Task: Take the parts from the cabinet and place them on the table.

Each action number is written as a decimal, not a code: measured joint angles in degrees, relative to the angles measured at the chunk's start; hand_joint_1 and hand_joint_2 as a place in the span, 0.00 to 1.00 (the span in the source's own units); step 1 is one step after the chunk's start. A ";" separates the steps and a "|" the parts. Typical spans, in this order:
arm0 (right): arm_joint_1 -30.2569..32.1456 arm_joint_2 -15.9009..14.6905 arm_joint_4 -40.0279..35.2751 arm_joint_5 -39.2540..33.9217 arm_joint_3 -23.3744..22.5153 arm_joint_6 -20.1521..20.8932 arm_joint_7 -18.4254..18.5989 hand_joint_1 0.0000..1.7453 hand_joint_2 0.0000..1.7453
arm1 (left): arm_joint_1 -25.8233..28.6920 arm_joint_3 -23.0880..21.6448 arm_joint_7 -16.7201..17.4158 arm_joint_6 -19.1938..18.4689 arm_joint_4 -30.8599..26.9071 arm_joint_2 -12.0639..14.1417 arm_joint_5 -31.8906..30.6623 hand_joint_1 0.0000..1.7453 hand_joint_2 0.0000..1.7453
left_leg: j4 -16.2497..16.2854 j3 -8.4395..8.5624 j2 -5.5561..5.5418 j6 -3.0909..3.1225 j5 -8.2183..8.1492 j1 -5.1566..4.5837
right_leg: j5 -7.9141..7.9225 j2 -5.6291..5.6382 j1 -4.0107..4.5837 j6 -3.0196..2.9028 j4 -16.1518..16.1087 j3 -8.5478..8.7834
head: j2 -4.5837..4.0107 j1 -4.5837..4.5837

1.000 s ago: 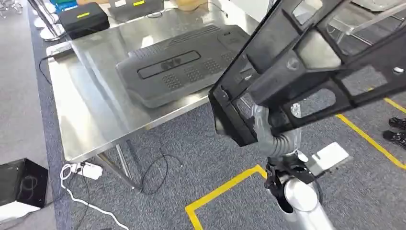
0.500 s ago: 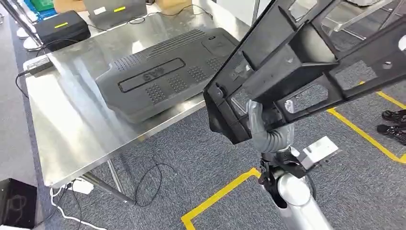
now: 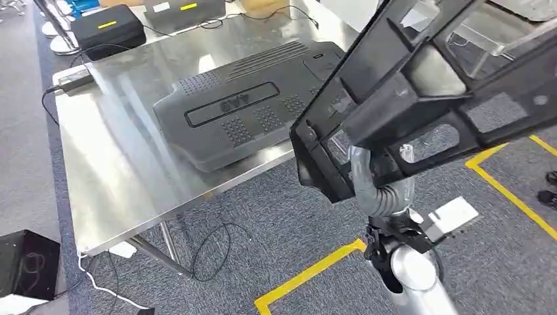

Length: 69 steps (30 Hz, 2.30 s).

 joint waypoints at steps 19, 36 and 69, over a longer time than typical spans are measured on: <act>0.09 0.15 0.04 0.18 -0.07 -0.41 0.20 1.00 1.00 | 0.15 -0.02 0.20 -0.18 0.00 0.04 -0.24 0.00 1.00 | -0.62 0.80 0.53 0.21 -0.31 -0.17 | 0.40 -0.24 -0.12 -0.83 -1.74 1.10 | 0.00 -3.58; 0.51 0.04 0.00 0.20 -0.18 -0.57 0.20 1.00 1.00 | 0.08 -0.04 0.37 -0.33 0.00 -0.04 -0.31 0.00 1.00 | 0.77 1.44 0.45 -0.89 -1.53 0.14 | 0.72 0.00 0.22 -2.19 -1.50 0.81 | 0.02 -0.44; 0.60 0.07 0.02 0.20 -0.13 -0.46 0.22 1.00 1.00 | 0.04 -0.04 0.42 -0.26 0.00 -0.04 -0.13 0.00 1.00 | 8.13 -1.00 0.33 -1.83 -6.60 0.63 | 1.28 0.00 0.66 -2.89 -2.52 0.99 | 0.00 -1.38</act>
